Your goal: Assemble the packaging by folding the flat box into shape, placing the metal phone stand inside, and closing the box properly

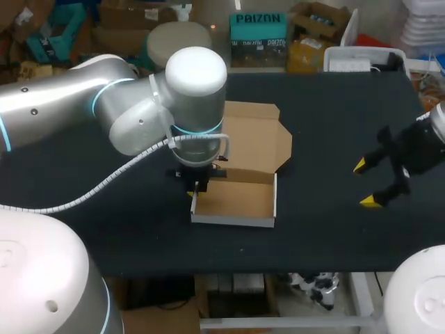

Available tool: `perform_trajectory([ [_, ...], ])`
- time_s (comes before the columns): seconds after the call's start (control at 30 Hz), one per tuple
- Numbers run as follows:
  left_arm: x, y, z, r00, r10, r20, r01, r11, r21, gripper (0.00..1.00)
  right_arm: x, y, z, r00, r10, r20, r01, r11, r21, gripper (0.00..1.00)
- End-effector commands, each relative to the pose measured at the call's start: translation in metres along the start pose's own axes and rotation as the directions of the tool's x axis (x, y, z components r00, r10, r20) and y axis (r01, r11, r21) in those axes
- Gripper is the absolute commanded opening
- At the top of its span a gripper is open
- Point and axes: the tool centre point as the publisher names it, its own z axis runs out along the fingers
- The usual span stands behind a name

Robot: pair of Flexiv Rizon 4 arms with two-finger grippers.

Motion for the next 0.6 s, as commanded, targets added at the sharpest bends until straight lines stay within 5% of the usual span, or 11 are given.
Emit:
perform_trajectory([
  [0.03,0.0009,0.0019,-0.0010,1.000,-0.009,0.006,0.009,1.000,-0.002,0.00,-0.0005,0.0004,-0.0002,1.000,-0.001,-0.001,0.001,1.000,0.000,1.00],
  [0.43,0.0037,0.0032,-0.0020,0.999,-0.054,-0.001,0.054,0.998,0.018,0.03,0.0006,-0.0015,-0.0015,1.000,-0.002,0.000,0.002,1.000,-0.002,1.00],
  [0.47,0.0035,0.0036,-0.0028,0.998,-0.055,-0.003,0.055,0.998,0.020,0.23,0.0007,-0.0017,-0.0017,1.000,-0.001,0.001,0.001,1.000,-0.002,1.00],
  [0.6,0.0035,0.0047,-0.0062,0.998,-0.055,-0.009,0.055,0.998,0.033,0.72,0.0007,-0.0018,-0.0018,1.000,-0.001,0.000,0.001,1.000,-0.003,1.00],
])
